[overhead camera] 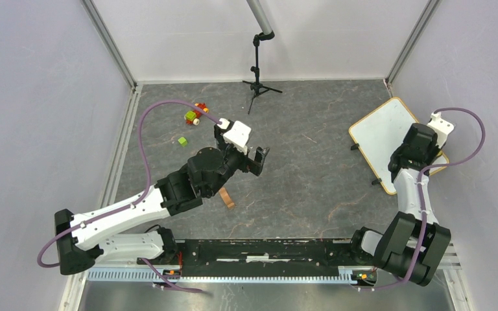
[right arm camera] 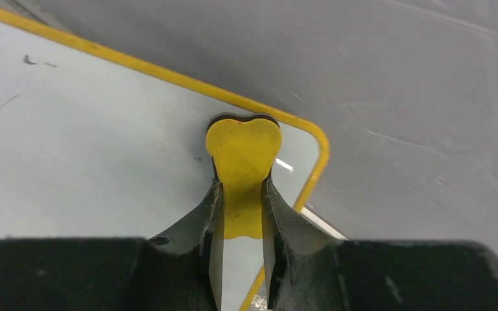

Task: Erase the whiteboard

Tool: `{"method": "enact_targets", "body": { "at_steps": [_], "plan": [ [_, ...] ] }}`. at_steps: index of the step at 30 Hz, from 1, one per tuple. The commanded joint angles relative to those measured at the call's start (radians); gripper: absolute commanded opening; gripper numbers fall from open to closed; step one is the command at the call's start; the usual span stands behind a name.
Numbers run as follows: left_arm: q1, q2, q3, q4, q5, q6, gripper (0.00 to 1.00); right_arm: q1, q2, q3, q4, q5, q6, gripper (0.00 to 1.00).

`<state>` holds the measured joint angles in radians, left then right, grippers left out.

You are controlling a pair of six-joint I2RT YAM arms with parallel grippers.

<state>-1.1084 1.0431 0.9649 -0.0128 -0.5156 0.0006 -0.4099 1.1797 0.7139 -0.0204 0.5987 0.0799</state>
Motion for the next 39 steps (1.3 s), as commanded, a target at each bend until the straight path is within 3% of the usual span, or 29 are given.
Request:
{"method": "enact_targets", "body": {
  "at_steps": [1, 6, 10, 16, 20, 22, 25, 33, 39],
  "plan": [
    [-0.007, 0.025, 0.003, 0.024, -0.024, -0.002, 1.00, 0.015, 0.030, -0.036, 0.104, -0.164, -0.010, 0.24],
    [-0.007, 0.045, 0.010, 0.032, -0.018, -0.002, 1.00, 0.103, 0.138, 0.014, 0.121, -0.296, -0.052, 0.24],
    [-0.007, 0.075, 0.026, 0.020, -0.023, -0.001, 1.00, 0.197, 0.177, 0.065, 0.099, -0.256, -0.109, 0.23],
    [-0.008, 0.081, 0.021, 0.027, -0.040, -0.002, 1.00, 0.188, 0.073, 0.056, 0.094, -0.116, -0.089, 0.24],
    [-0.007, 0.098, 0.032, 0.028, -0.061, 0.039, 1.00, 0.144, 0.092, 0.106, 0.054, -0.063, -0.046, 0.25],
    [-0.008, 0.096, 0.029, 0.030, -0.072, 0.045, 1.00, 0.139, 0.134, 0.146, 0.047, -0.072, -0.048, 0.25],
    [-0.008, 0.087, 0.032, 0.029, -0.088, 0.051, 1.00, 0.151, 0.200, 0.190, 0.101, -0.212, -0.095, 0.25],
    [-0.007, 0.055, 0.074, -0.069, -0.099, -0.036, 1.00, 0.281, 0.407, 0.326, 0.111, -0.174, -0.080, 0.25],
    [-0.008, 0.063, 0.091, -0.096, -0.131, -0.041, 1.00, 0.330, 0.520, 0.445, 0.024, -0.148, -0.081, 0.24]
  ]
}}
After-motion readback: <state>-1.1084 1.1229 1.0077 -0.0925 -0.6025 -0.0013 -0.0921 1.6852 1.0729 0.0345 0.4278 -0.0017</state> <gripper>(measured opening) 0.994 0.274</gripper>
